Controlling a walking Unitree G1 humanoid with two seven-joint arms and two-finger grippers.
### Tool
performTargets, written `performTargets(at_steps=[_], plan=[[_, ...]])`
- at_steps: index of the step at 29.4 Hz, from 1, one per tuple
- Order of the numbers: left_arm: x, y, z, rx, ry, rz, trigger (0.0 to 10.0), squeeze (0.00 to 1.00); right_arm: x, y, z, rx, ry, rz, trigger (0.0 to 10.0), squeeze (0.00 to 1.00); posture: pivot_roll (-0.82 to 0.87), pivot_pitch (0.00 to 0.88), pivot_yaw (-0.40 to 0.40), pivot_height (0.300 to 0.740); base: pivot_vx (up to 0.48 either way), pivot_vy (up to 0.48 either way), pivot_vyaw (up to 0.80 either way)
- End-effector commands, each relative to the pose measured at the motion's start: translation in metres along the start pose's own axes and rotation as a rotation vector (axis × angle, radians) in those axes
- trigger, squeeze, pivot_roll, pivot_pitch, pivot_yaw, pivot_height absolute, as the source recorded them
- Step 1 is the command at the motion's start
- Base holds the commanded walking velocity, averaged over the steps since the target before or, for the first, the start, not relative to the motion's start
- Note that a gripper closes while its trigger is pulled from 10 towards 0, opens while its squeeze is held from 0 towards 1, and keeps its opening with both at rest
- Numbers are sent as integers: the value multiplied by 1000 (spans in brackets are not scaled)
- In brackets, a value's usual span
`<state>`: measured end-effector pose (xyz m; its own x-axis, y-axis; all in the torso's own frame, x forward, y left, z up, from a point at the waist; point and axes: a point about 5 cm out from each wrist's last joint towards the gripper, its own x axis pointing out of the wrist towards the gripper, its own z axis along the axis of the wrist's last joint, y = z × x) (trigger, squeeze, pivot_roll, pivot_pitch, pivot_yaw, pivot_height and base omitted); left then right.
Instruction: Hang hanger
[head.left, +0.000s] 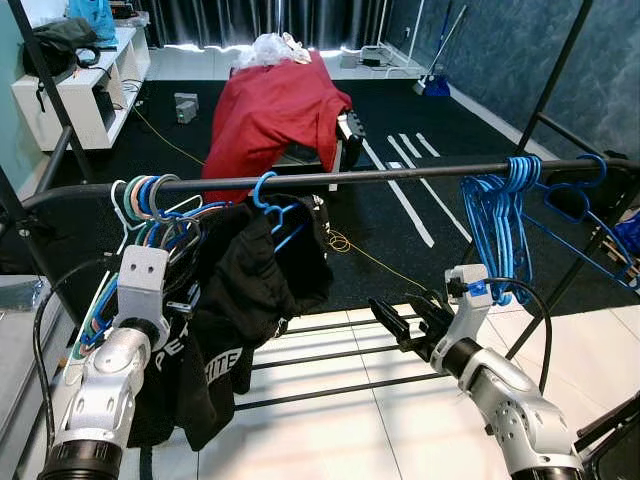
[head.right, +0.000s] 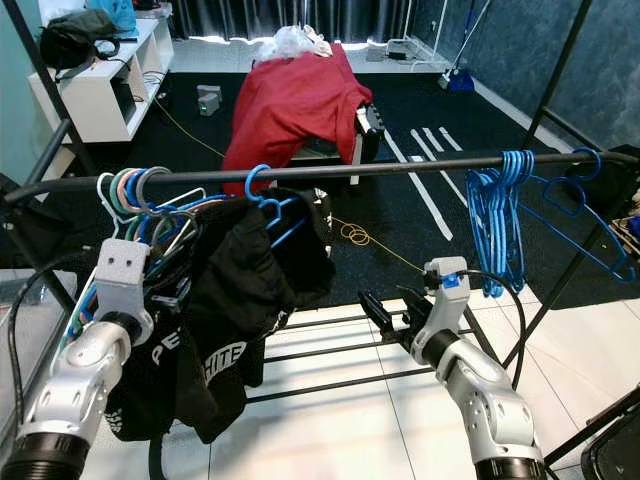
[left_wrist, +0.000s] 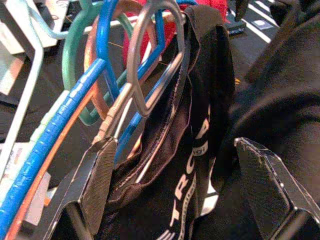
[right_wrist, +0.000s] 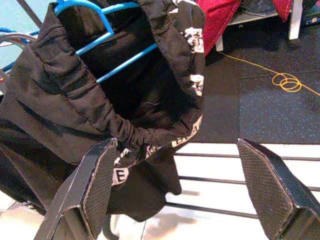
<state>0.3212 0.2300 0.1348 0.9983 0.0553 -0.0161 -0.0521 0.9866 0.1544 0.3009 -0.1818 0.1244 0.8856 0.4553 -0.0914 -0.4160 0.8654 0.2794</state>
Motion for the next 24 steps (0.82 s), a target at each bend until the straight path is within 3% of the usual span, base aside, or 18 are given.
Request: performTargets(at_steps=[1,10,18,24], plan=[[1,12,1,-14,-19,53,10000,0,-3,-1,-1,4,6,-7,10000,0,-32,90,-59,740,0,0,0],[3,23,5,-35,-57,74,10000,0,-4,-1,-2,6,10,-12,10000,0,-31,88,-61,740,0,0,0],[3,21,5,-36,-65,35,10000,0,-4,-1,-3,5,16,-12,10000,0,-30,80,-64,740,0,0,0],[3,17,-4,10,-30,13,10000,0,-4,-2,-3,1,20,-16,10000,0,-33,76,-63,740,0,0,0]])
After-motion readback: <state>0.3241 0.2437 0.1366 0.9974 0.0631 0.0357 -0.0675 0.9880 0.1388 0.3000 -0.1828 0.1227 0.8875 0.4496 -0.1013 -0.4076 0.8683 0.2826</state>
